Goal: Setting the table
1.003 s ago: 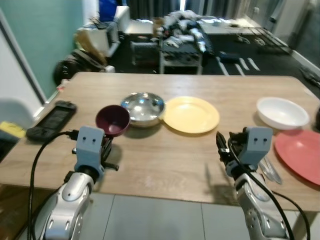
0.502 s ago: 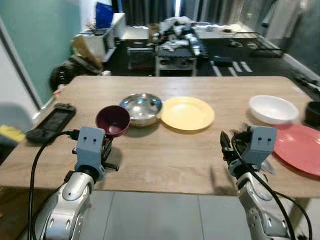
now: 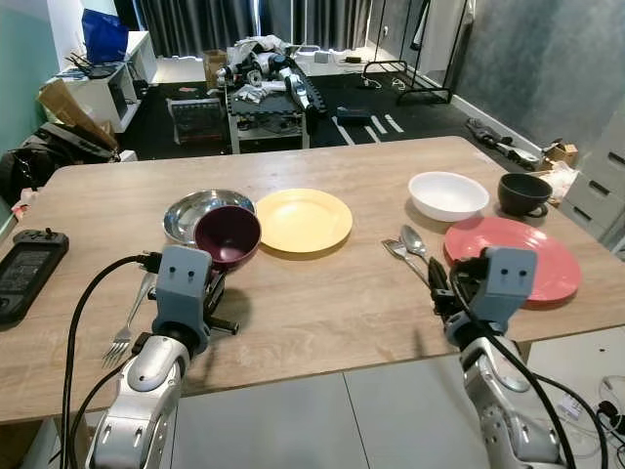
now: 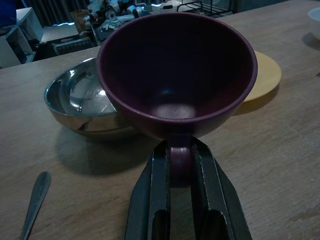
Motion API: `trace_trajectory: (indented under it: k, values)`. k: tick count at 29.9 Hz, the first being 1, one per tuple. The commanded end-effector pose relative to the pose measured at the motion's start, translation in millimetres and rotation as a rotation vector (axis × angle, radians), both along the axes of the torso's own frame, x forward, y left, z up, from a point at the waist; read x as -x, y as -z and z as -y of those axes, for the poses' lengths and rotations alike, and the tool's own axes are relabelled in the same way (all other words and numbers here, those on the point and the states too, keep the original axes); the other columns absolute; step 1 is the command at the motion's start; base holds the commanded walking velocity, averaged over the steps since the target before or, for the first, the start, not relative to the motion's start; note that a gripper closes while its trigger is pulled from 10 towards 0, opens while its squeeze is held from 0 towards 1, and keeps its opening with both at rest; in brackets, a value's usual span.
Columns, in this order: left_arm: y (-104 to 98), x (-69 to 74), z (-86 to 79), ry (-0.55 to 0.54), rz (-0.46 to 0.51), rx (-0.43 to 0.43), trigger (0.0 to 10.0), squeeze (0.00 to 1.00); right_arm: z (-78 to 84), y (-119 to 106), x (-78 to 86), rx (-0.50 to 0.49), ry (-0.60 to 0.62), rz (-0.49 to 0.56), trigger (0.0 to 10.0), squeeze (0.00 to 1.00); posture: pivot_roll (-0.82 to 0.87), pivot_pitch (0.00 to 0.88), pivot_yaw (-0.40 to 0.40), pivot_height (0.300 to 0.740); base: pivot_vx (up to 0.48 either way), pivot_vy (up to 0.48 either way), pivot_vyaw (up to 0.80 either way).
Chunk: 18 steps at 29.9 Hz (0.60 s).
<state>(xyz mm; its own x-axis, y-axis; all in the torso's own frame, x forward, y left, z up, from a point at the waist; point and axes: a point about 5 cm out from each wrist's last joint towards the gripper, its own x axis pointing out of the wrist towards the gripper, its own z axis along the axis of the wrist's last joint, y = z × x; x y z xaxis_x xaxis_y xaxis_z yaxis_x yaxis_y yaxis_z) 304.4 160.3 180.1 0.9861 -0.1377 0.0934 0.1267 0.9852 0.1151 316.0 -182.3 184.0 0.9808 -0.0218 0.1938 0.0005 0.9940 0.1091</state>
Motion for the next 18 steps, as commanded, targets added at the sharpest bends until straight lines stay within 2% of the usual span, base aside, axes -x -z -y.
trace_trajectory:
  k: [1, 2, 3, 5, 8, 10, 14, 18]
  values:
    - [6, 0.5, -1.2, 0.003, -0.033, -0.001, 10.0, 0.0, 1.7, 5, 0.2, 0.004, 0.005, -0.026, 10.0, 0.0, -0.01, 0.065, 0.091, 0.74, 0.0, 0.0, 0.0]
    - [6, 0.5, -1.2, 0.003, -0.033, -0.001, 10.0, 0.0, 1.7, 5, 0.2, 0.004, 0.005, -0.026, 10.0, 0.0, -0.01, 0.065, 0.091, 0.74, 0.0, 0.0, 0.0]
    - [16, -0.8, 3.8, 0.055, -0.093, 0.002, 10.0, 0.0, 0.2, 5, 0.0, 0.006, 0.001, -0.026, 10.0, 0.0, -0.01, 0.065, 0.088, 0.74, 0.0, 0.0, 0.0]
    - [22, -2.7, 8.0, 0.099, -0.129, -0.001, 10.0, 0.0, -1.3, 5, -0.2, 0.009, -0.004, -0.026, 10.0, 0.0, -0.01, 0.069, 0.082, 0.74, 0.0, 0.0, 0.0]
    - [25, -6.3, 10.8, 0.129, -0.146, 0.0, 10.0, 0.0, -2.7, 5, 0.3, 0.014, -0.011, -0.025, 10.0, 0.0, -0.02, 0.078, 0.079, 0.74, 0.0, 0.0, 0.0]
    - [24, -7.0, 11.3, 0.144, -0.144, -0.001, 10.0, 0.0, -3.0, 4, 2.0, 0.015, -0.012, -0.024, 10.0, 0.0, -0.02, 0.094, 0.078, 0.74, 0.0, 0.0, 0.0]
    - [22, -7.0, 8.3, 0.137, -0.125, -0.058, 10.0, 0.0, -2.1, 5, 4.0, 0.014, -0.009, -0.023, 10.0, 0.0, -0.02, 0.105, 0.082, 0.74, 0.0, 0.0, 0.0]
    - [17, -2.8, -1.1, 0.124, -0.088, -0.125, 10.0, 0.0, 4.2, 3, 5.7, -0.049, 0.026, -0.009, 10.0, 0.0, -0.02, 0.119, 0.078, 0.74, 0.0, 0.0, 0.0]
